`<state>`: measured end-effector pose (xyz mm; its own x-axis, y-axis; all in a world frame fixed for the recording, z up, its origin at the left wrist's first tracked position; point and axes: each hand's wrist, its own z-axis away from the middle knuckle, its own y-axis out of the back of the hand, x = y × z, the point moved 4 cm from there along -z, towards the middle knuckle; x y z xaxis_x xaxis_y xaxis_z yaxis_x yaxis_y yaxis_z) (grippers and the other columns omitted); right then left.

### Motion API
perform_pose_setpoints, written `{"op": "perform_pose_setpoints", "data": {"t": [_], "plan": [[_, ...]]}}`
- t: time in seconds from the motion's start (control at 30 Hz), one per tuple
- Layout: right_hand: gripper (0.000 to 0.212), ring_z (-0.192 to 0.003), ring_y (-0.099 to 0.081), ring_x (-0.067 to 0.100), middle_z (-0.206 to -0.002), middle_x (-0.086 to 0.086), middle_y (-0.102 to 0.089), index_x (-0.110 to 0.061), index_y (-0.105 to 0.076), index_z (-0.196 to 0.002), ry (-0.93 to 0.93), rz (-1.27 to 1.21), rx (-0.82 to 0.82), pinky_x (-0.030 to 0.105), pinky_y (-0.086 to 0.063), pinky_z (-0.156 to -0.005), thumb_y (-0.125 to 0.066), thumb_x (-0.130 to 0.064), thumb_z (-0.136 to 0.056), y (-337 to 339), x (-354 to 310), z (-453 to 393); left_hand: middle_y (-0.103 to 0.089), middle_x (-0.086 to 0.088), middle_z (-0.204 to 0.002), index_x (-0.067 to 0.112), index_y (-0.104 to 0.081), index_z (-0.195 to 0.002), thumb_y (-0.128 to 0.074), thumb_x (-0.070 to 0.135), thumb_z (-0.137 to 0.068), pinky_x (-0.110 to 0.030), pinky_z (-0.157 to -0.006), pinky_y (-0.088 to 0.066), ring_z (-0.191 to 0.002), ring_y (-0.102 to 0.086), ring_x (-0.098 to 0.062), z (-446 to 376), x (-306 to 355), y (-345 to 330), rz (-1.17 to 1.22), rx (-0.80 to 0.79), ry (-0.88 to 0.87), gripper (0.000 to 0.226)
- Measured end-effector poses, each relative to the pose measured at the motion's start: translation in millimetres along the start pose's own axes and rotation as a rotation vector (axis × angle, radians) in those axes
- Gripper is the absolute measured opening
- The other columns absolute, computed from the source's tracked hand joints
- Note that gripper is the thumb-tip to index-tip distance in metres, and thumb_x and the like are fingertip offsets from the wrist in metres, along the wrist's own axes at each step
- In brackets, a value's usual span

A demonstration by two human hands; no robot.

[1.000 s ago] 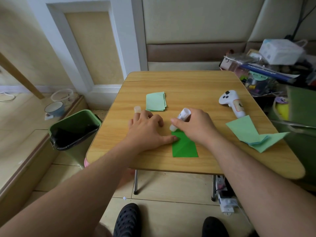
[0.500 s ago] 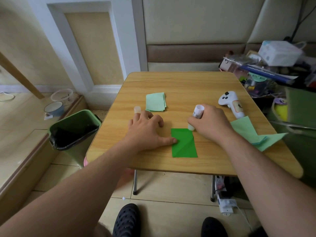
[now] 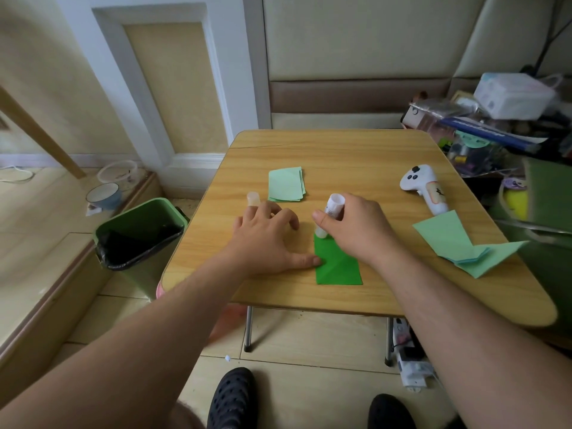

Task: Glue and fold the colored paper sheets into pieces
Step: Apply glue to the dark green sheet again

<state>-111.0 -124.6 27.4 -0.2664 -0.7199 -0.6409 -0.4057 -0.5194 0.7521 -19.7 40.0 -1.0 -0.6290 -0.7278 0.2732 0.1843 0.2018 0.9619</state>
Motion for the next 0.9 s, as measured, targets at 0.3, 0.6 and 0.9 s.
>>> {"op": "perform_pose_setpoints", "data": {"t": [0.3, 0.6, 0.9], "plan": [[0.036, -0.079, -0.062, 0.013, -0.084, -0.006, -0.068, -0.02, -0.065, -0.088, -0.032, -0.045, -0.035, 0.029, -0.042, -0.059, -0.07, -0.056, -0.091, -15, -6, -4, -0.035, 0.008, -0.142, 0.048, -0.047, -0.116, -0.06, 0.096, -0.057, -0.046, -0.11, -0.026, -0.137, -0.031, -0.025, 0, -1, -2, -0.001, 0.011, -0.002, 0.078], [0.029, -0.075, -0.063, 0.02, -0.075, 0.002, -0.068, -0.012, -0.062, -0.084, -0.082, -0.03, 0.053, 0.036, -0.05, -0.064, -0.065, -0.04, -0.09, 7, 3, -3, -0.035, 0.007, -0.143, 0.049, -0.045, -0.118, -0.057, 0.099, -0.057, -0.048, -0.113, -0.025, -0.138, -0.03, -0.026, 0, -2, -2, -0.011, -0.008, -0.012, 0.08], [0.032, -0.074, -0.06, 0.013, -0.079, -0.006, -0.065, -0.017, -0.063, -0.088, -0.028, -0.06, -0.043, 0.029, -0.044, -0.059, -0.069, -0.048, -0.09, -12, -11, 2, -0.035, 0.008, -0.142, 0.048, -0.045, -0.115, -0.058, 0.098, -0.056, -0.046, -0.113, -0.025, -0.138, -0.03, -0.026, 0, -1, -2, 0.001, 0.002, -0.006, 0.078]]}}
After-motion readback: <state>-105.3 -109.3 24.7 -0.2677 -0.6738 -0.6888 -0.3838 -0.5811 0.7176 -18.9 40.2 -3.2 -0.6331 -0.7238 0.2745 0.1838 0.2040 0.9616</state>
